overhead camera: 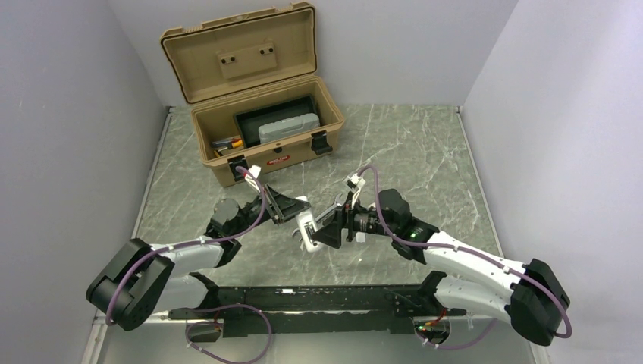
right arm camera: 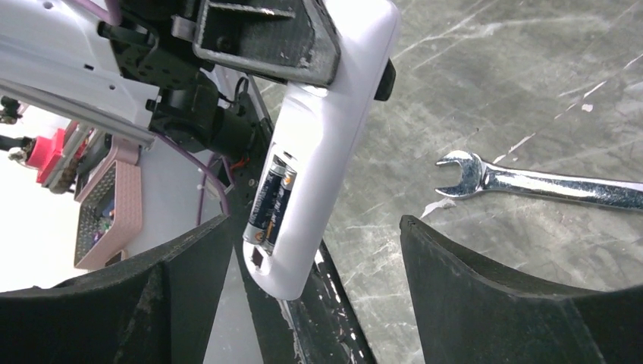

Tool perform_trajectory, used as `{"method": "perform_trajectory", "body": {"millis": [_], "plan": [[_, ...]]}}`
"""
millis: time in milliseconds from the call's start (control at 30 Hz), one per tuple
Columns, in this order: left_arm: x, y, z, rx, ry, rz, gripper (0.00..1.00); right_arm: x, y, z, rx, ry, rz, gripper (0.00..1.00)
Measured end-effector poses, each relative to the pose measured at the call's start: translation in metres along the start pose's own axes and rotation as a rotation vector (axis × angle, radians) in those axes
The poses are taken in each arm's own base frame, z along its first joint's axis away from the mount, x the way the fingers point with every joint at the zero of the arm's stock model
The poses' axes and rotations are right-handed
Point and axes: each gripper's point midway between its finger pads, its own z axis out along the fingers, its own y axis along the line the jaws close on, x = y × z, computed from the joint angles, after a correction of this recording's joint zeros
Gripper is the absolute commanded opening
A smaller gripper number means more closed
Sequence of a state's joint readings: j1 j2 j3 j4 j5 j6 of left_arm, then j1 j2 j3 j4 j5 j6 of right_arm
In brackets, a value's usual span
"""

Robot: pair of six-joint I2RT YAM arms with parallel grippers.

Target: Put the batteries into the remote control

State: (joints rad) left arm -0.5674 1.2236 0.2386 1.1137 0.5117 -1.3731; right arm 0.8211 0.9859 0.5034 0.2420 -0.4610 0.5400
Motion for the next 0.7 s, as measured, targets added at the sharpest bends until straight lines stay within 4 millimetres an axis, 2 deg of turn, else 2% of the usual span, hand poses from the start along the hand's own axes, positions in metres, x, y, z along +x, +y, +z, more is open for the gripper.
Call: {"method": "perform_trajectory", "body": {"millis": [400, 700], "plan": [[-0.0014, -0.0033, 0.0013, 0.007, -0.001, 0.005, 0.00, 0.0069, 0.0004, 0.0067, -0.029, 0.031, 0.021, 0.77], [-0.0003, -0.0036, 0.0010, 0.009, 0.005, 0.005, 0.00, 0.0056, 0.0009, 0.0084, -0.035, 0.026, 0.024, 0.66]]}}
